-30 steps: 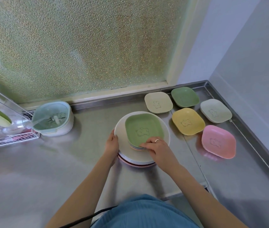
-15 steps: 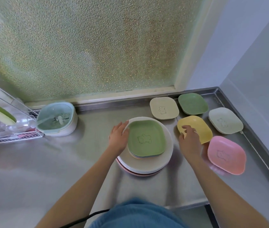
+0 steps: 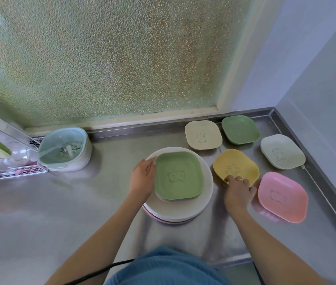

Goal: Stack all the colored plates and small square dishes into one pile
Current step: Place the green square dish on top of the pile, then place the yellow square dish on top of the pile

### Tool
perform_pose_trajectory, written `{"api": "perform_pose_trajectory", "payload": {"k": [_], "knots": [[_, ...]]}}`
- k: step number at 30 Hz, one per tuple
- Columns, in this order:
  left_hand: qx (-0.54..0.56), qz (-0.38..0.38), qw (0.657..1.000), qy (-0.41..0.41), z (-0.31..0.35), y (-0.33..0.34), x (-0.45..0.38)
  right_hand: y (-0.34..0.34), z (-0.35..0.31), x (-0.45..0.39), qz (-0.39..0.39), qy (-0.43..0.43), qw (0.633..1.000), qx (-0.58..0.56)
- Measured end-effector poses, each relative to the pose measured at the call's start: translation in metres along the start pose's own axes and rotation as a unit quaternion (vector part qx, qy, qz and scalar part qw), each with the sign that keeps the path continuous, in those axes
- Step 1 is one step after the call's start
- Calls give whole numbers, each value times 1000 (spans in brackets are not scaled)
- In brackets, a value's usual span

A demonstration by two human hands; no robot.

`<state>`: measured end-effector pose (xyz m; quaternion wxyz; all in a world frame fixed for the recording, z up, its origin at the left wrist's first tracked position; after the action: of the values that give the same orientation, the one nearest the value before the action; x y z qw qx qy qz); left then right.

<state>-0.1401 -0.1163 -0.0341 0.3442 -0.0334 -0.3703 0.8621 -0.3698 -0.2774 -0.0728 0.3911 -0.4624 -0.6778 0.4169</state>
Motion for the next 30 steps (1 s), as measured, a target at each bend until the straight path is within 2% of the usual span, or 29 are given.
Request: {"api": "perform_pose_trajectory", "payload": {"k": [4, 10, 13, 16, 22, 25, 30], "knots": [[-6, -2, 1000, 7, 1, -2, 0, -5, -6, 2, 61, -24, 998, -27], [-14, -8, 1000, 13, 2, -4, 2, -24, -32, 6, 132, -72, 975, -166], [-1, -19, 1000, 10, 1, -7, 2, -35, -49, 16, 153, -144, 940, -269], [39, -25, 999, -12, 1, -10, 2, -46, -68, 37, 181, -243, 901, -312], [136, -12, 990, -39, 16, -17, 3, -36, -82, 72, 133, -396, 876, -240], [142, -29, 989, -33, 22, -18, 1, -24, -78, 80, 100, -414, 884, -193], [98, -22, 995, -11, 20, -16, 3, -18, -67, 85, 38, -405, 891, -203]]}}
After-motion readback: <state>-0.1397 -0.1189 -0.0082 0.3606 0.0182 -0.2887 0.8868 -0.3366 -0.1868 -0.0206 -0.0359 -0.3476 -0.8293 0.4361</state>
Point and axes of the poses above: each hand's wrist, its own x-axis away from the middle knuckle, its own y-axis out of the palm, z = x × y, the point moved 3 cm from there along -x, towards the middle knuckle, and after that the axes turned 13 degrees about -x, right-handed, at the moved point
